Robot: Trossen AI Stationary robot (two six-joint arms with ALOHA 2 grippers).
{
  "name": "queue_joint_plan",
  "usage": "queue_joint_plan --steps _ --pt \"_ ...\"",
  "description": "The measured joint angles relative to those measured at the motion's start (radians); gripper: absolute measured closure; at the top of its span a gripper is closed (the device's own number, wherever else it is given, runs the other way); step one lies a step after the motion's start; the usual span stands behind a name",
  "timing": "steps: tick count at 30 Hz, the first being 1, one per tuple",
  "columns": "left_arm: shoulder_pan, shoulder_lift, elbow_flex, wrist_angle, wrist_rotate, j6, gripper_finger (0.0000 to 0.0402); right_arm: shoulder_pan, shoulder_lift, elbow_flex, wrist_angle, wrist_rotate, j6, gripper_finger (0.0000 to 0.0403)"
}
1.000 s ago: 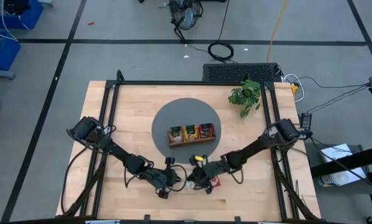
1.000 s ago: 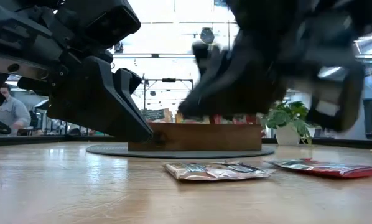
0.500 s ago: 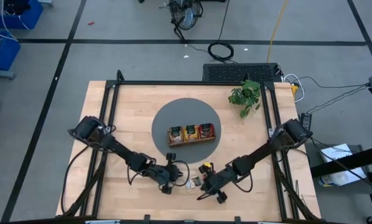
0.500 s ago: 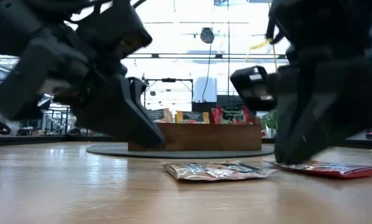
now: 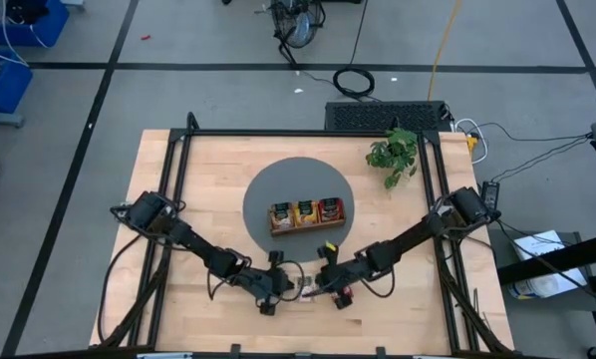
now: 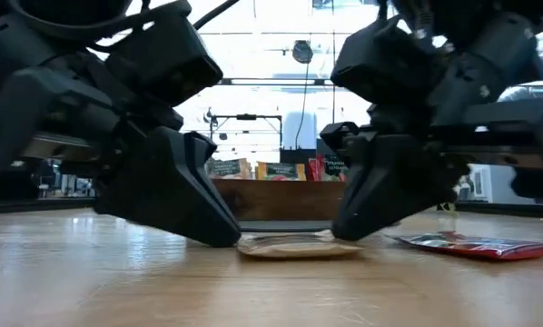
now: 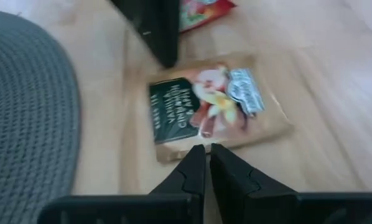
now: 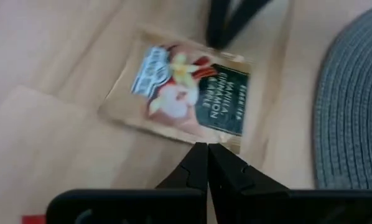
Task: Pick & Place Tea
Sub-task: Put the brown tea bag into the left section of the wooden organizer
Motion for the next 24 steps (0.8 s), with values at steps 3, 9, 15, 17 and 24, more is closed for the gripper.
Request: queue_joint_plan --steps 3,9,15,17,24 --pt "-0.016 0.001 0.0 -0.001 0.002 0.001 0.0371 -0.023 0.002 -0.001 0.023 -0.007 -0.003 0.0403" --pt "-0.032 -0.008 0.0 -0.009 -0.012 0.024 0.0371 -0.026 -0.005 -0.002 0.034 0.068 -0.016 0.0403" --pt "-0.038 -0.058 -0.001 -0.031 -0.012 0.033 0.0371 0.035 -0.047 -0.002 0.069 0.095 -0.058 0.0403" --pt "-0.039 -0.076 -0.001 -0.053 -0.015 0.021 0.0371 0.059 -0.054 -0.002 0.075 0.069 -0.081 0.0403" --pt "-0.025 -0.106 0.0 -0.071 -0.015 -0.052 0.0371 0.093 -0.024 -0.002 0.068 -0.036 -0.08 0.0403"
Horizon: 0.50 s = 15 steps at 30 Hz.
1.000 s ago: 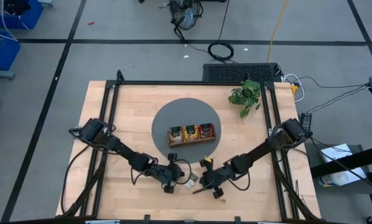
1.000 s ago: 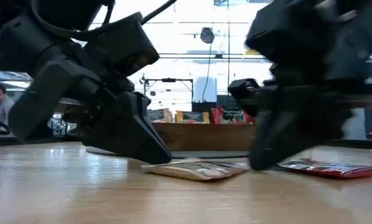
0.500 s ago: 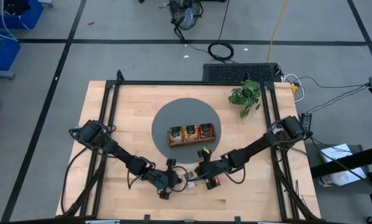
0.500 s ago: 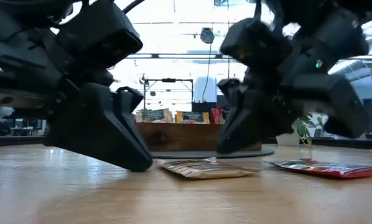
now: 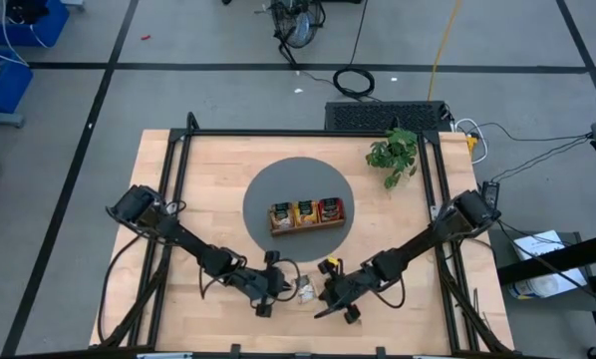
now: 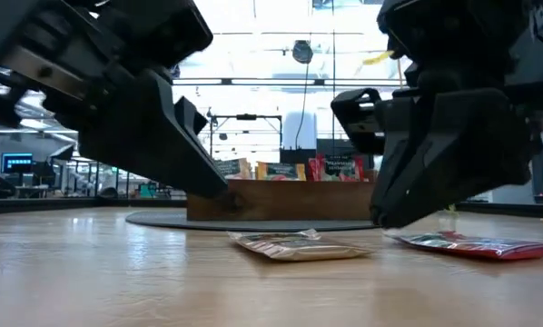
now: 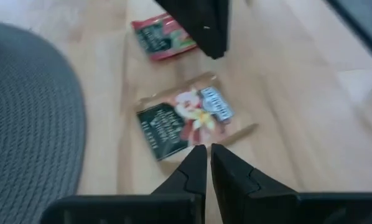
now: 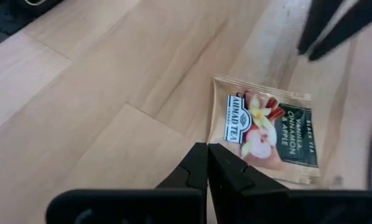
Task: Pick & Place Tea
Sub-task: Put the brown tea bag into the left section of the wooden organizer
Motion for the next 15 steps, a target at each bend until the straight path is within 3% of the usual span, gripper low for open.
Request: queue_joint_plan --steps 15 --pt "0.069 0.0 -0.001 -0.068 0.034 -0.153 0.0364 -0.04 0.095 0.005 0.046 -0.001 0.021 0.0403"
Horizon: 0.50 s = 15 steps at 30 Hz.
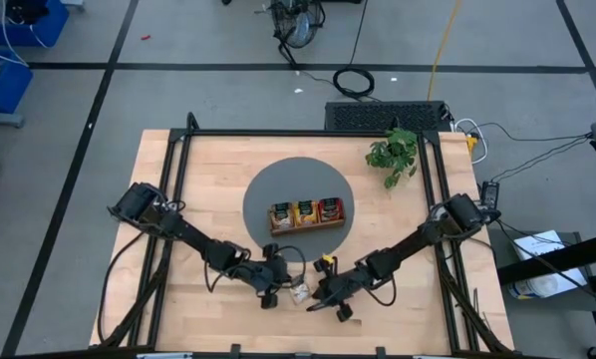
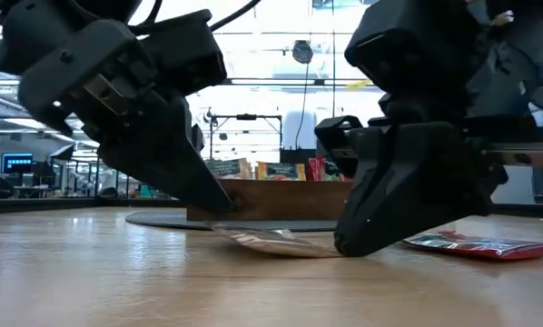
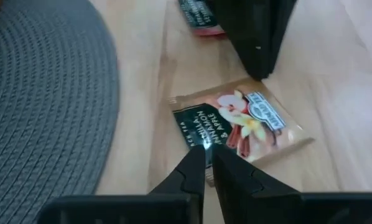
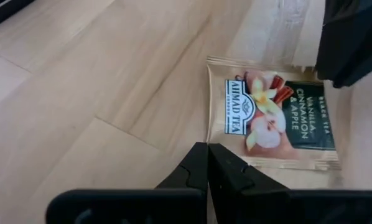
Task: Pick & Place Tea
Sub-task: Put the brown tea bag into the left section of the wooden organizer
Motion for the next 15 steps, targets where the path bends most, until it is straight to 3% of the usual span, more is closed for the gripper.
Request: queue_joint_plan --steps 6,11,15 --pt "0.014 0.0 0.0 -0.003 0.059 -0.087 0.0304 -0.014 0.009 -0.005 -0.007 -0.048 0.018 0.0403" --pt "0.041 -0.018 0.001 -0.037 0.121 -0.11 0.0218 -0.014 0.01 -0.033 -0.007 -0.05 0.022 0.0403" --pt "0.069 -0.035 0.0 -0.101 0.157 -0.226 0.0147 -0.022 0.012 -0.063 0.016 -0.052 0.043 0.0403"
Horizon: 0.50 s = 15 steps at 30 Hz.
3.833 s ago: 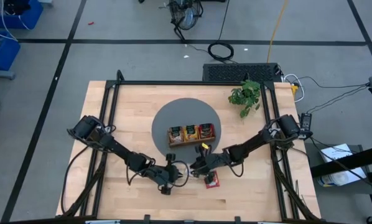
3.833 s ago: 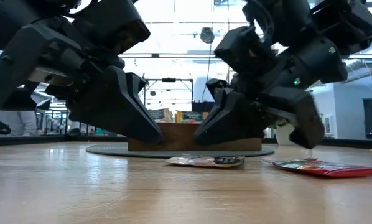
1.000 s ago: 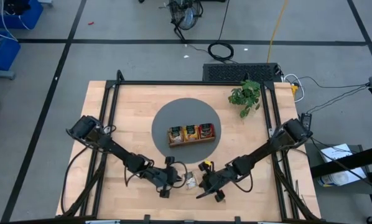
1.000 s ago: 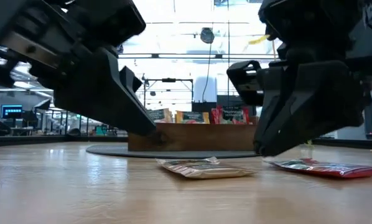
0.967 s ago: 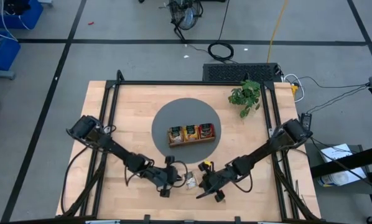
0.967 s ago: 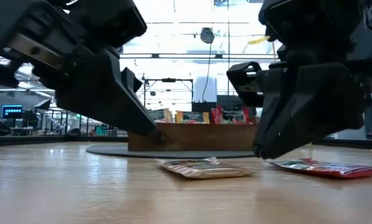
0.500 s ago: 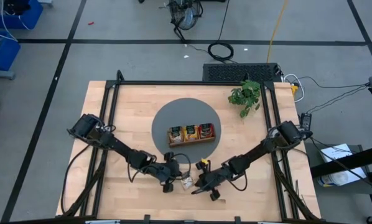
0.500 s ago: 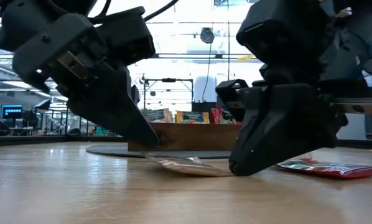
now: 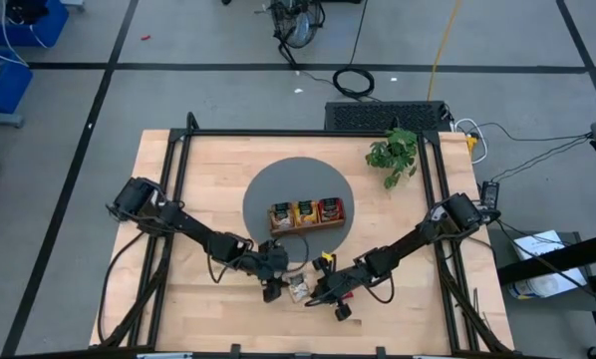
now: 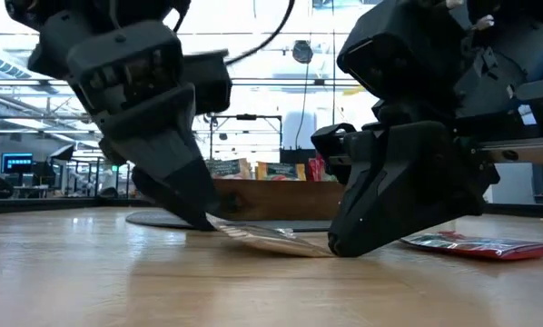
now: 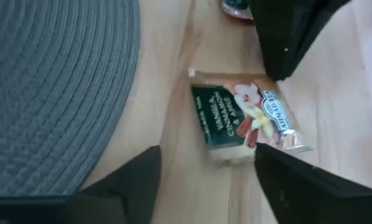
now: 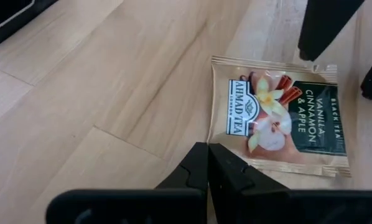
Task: Pick & Place Tea
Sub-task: Put the brown tea bag into the left section of the wooden organizer
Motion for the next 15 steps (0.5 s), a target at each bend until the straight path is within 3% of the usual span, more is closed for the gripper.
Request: queue_joint_plan --steps 7,15 --pt "0.029 0.002 0.001 -0.001 0.113 -0.094 0.0075 -0.011 0.002 -0.03 0.08 -0.033 -0.011 0.0403" --pt "0.016 0.011 0.001 0.032 0.07 -0.19 0.01 -0.011 0.002 -0.03 0.095 -0.03 -0.018 0.0403"
